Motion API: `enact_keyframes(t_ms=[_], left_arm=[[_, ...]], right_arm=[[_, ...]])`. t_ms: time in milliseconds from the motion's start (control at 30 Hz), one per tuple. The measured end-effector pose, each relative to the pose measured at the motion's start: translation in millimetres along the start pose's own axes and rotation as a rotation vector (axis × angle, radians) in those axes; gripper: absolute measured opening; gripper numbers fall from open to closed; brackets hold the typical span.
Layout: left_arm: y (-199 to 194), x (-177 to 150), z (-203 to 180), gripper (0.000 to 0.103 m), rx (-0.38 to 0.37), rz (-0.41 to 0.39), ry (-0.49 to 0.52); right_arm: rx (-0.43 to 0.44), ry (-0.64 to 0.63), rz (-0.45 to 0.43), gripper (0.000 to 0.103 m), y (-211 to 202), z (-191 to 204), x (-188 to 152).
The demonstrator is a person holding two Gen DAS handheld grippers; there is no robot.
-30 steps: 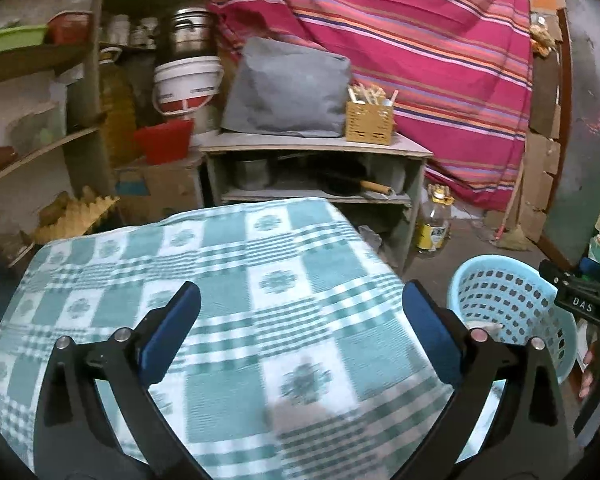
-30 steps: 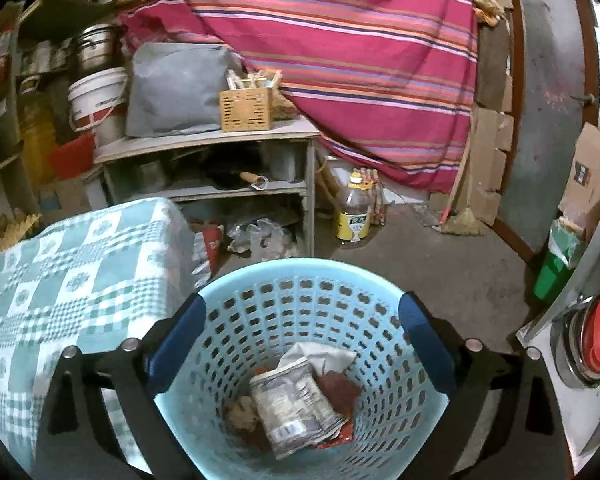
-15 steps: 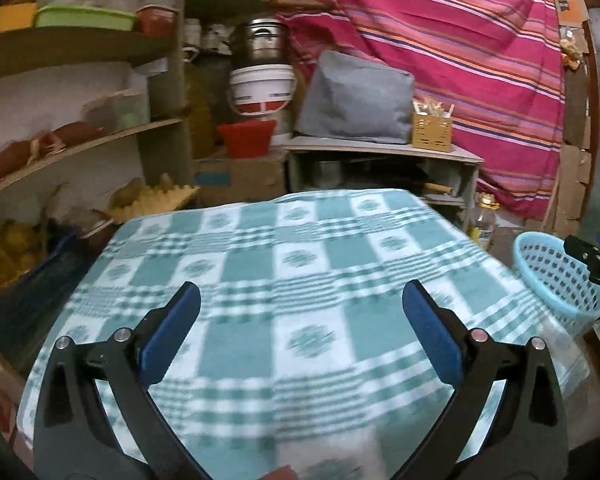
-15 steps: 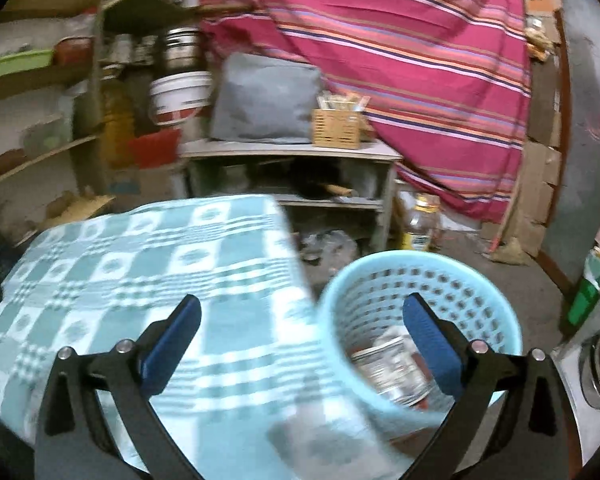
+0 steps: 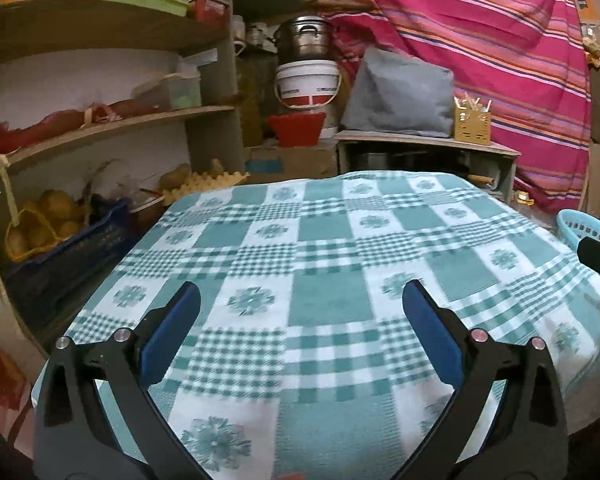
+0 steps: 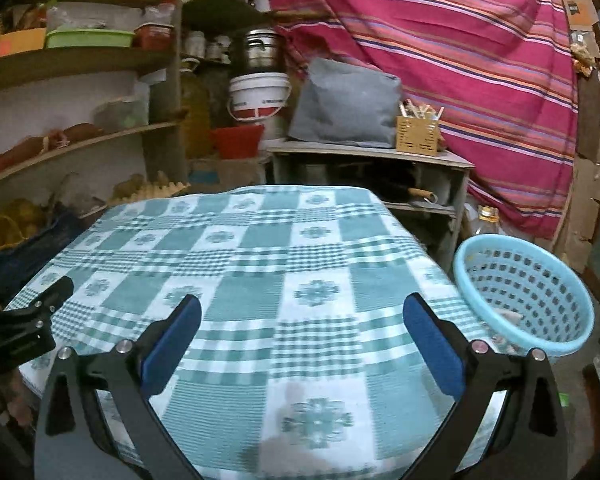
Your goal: Collect trash
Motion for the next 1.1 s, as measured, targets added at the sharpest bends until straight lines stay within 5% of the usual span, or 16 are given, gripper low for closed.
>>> enact_keyframes(t_ms=[1100], left_arm=[[18.9, -16.0, 23.7, 0.098, 0.025, 0.02, -0.063]], right_arm=[[-0.004, -0.066, -0.026, 0.099, 21.5, 37.5, -10.1]])
Point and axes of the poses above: each gripper's, at about its wrist camera, not at the fingertips, and y roughly the way its jaws point, z to its left, x to its top, the point moved 4 cm from there along y, roughly the way its jaws point, and after that the axes turned 6 degrees about -x, right-handed, at the moved point
